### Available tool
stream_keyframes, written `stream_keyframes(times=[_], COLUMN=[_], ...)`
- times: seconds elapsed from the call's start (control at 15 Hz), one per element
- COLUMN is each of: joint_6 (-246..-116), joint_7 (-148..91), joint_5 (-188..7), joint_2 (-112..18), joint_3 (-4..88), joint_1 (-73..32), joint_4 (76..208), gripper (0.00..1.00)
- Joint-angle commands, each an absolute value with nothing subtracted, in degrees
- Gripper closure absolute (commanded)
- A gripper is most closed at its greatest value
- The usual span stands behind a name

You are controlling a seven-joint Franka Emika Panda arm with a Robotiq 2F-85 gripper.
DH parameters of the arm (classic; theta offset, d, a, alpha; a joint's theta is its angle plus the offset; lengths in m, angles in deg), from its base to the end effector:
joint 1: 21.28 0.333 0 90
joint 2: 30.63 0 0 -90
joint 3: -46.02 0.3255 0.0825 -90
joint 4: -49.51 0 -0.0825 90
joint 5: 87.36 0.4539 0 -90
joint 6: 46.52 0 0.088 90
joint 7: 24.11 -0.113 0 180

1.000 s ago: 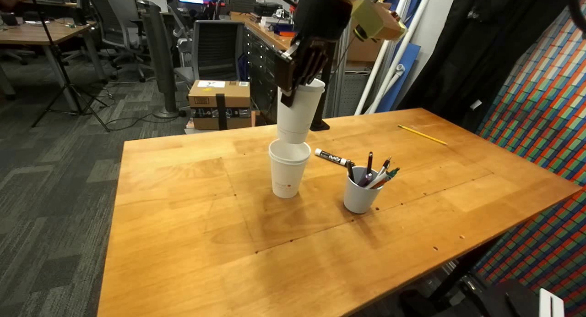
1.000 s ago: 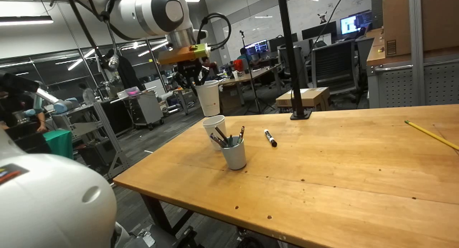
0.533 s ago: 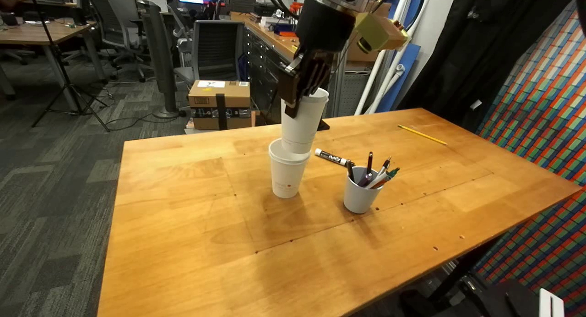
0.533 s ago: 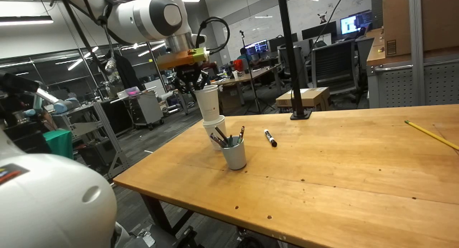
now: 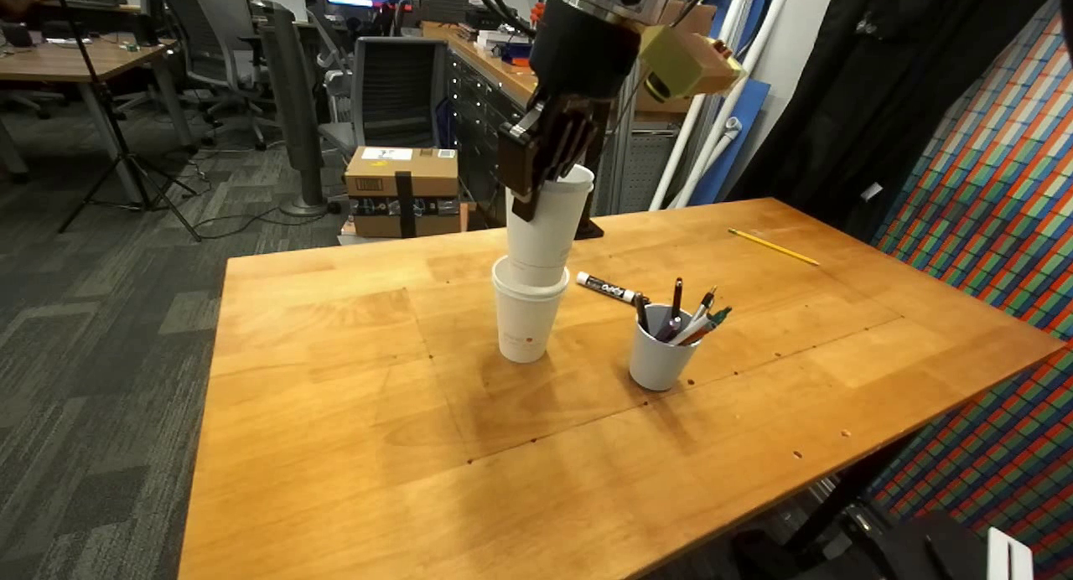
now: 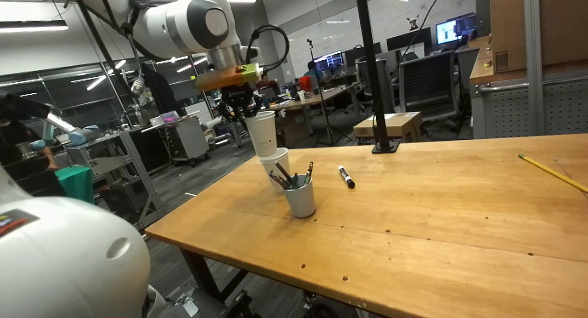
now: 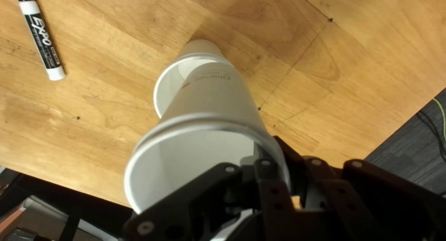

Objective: Stack the white cups together, place the black marker inside the topmost cup on the stacked cups

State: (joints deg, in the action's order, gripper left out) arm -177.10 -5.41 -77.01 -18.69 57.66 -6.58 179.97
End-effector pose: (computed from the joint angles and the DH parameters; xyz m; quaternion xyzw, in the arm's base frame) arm 0.5006 0.2554 0.4299 -0.9359 -0.3325 -0.0999 0.0601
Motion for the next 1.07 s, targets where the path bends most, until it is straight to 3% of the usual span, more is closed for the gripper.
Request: stream_keyframes(times=[0.0,0.4,0.47,0.53,0.67,1.0], joint_6=[-179.8,-182.0,-182.3,-182.8,-183.1,-183.4], joint_7=[-6.0,-4.9,-5.2,-5.5,-5.3,-5.3], joint_5=[-76.9,-76.8,-76.8,-76.9,-76.8,-76.8], joint_2=[-18.0,-19.0,-19.1,-19.3,-19.6,-19.8], joint_3=[57.7,57.5,57.5,57.6,57.6,57.5], joint_1=[-5.9,-5.8,-5.9,-5.9,-5.9,-6.0], joint_4=[180.8,181.3,181.4,181.5,181.6,181.5], gripper=[0.97,0.97,0.92,0.68,0.64,0.27])
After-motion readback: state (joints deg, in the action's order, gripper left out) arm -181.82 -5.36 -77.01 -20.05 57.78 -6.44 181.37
